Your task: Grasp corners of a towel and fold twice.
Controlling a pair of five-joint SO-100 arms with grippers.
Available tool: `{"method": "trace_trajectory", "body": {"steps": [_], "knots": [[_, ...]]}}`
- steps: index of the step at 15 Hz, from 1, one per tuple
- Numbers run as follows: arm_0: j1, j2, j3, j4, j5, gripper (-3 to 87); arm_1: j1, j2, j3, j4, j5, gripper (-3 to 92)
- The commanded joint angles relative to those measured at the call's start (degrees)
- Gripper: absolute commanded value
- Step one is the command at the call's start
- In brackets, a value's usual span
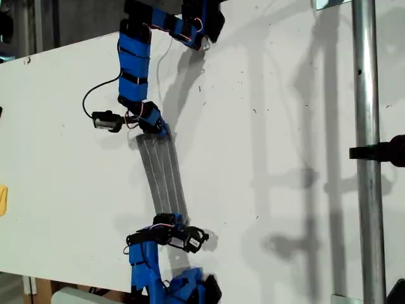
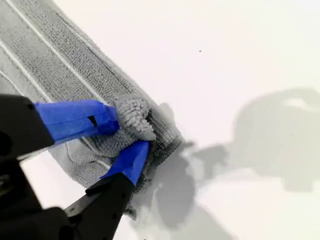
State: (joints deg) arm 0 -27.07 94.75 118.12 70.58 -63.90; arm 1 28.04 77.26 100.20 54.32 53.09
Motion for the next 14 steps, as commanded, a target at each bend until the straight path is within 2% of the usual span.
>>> {"method": "trace_trajectory", "body": {"steps": [1,3,5,7,8,9,12,14], "knots": [[-2.3,0.2,0.6,-0.1,0.3,11.5,1.6,0.2,-1.8,-0.6,0.4,-0.2],[-3.9,0.2,1.2,0.7,0.8,21.3,1.8,-0.8,-3.5,0.0,-0.2,-0.2],[-4.8,2.0,1.3,3.3,-0.3,31.1,2.2,-1.3,-5.6,2.8,-0.2,8.2],[-5.4,9.0,2.4,6.8,-2.3,33.4,2.9,1.1,-6.3,6.6,-0.2,13.2],[-6.0,13.5,2.9,9.1,-3.2,33.3,3.1,3.2,-6.3,8.4,-0.2,20.8],[-6.1,18.7,3.5,10.7,-2.8,39.3,3.3,5.9,-6.7,10.5,-0.6,24.8],[-6.2,34.1,6.2,15.1,-5.3,37.5,5.4,20.7,-3.2,17.1,-0.6,26.9],[-5.1,45.6,11.2,15.7,-7.9,34.4,7.2,36.7,6.2,19.2,0.5,25.8]]}}
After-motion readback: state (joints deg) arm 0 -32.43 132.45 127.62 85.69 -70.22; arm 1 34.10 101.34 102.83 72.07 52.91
